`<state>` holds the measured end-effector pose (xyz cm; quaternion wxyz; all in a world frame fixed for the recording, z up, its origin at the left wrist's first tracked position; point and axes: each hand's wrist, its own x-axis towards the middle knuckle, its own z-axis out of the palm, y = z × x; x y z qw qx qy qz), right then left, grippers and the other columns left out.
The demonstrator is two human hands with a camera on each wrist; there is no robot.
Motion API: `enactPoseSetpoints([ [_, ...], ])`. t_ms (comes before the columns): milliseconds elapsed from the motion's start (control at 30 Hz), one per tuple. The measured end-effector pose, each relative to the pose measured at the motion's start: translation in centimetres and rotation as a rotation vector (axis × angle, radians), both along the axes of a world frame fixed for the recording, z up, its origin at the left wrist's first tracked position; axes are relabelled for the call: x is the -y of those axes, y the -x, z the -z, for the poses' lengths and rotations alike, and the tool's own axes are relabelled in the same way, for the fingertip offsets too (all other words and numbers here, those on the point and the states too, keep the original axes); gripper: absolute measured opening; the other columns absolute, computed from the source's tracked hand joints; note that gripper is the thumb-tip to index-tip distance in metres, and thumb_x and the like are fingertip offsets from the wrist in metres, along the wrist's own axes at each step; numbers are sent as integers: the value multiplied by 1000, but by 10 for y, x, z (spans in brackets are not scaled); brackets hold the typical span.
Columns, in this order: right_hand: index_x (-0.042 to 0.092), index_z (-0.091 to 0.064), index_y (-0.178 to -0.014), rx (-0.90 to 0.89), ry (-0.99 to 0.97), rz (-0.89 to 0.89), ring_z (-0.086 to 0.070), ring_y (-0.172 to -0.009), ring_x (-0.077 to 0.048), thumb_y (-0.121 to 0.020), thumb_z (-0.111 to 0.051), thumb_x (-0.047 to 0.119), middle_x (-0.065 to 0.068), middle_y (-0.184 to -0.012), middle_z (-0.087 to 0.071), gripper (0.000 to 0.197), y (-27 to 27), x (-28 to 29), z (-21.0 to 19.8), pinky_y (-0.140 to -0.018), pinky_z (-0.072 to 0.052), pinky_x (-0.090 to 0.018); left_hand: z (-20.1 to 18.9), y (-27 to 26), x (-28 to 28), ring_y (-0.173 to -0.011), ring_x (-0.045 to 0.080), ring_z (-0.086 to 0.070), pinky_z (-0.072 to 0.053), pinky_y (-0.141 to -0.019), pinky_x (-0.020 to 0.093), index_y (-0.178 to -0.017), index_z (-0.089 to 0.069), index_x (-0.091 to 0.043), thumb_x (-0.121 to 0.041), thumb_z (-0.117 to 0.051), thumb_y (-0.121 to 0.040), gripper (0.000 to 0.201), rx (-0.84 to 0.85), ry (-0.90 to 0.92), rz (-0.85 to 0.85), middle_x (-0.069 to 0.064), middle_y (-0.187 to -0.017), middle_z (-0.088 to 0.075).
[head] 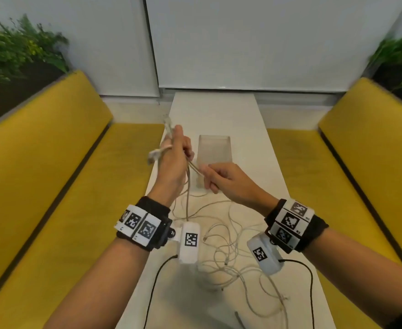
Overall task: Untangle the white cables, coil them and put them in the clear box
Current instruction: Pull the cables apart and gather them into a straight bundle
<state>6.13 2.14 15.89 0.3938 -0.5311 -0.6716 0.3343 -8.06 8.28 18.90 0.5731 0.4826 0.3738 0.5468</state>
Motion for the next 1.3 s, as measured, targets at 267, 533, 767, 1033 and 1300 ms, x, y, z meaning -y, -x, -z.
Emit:
enactPoseSetpoints([
  [267, 7, -42, -80, -121, 17, 133, -37, -58, -7, -106, -35, 35, 9, -66, -41, 39, -33, 11, 1, -55, -33, -28, -63, 33, 2, -53, 9, -25, -21, -45, 22, -89, -48, -17, -21, -53, -103, 15, 80, -56, 231, -3, -63, -35],
  [533, -3, -46, -81, -128, -129, 203, -36, -58, -9, -102, -46, 39, -1, -68, -38, 47, -14, 4, -36, -52, -31, -23, -55, 16, 25, -44, 7, -34, -29, -37, 20, -111, -54, -19, -32, -53, -102, 15, -191, -167, 403, -11, -56, -46],
  [767, 1, -61, -92, -62, -62, 72, -53, -64, -8, -100, -53, 21, -7, -80, -64, 23, -22, 8, -45, -57, -40, -19, -43, 23, 18, -50, -3, -51, -41, -56, 18, -88, -75, -1, -21, -69, -94, 22, -828, -330, 544, -15, -53, -62],
  [1033, 14, -43, -58, -221, 15, 138, -26, -50, -13, -79, -66, 62, -7, -56, -29, 58, -89, 28, -15, -48, -26, -24, -74, 77, 1, -53, 10, -28, -21, -49, 28, -57, -58, -26, -45, -70, -84, 34, -139, -161, 202, -10, -56, -35],
  [1300, 26, -36, -47, -274, -92, 466, -21, -43, -9, -97, -49, 50, 12, -46, -29, 57, -167, 49, -23, -42, -21, -22, -92, 103, -12, -43, 11, -13, -16, -37, 23, -58, -27, -22, -29, -56, -96, 48, 306, -102, 5, -6, -46, -17],
])
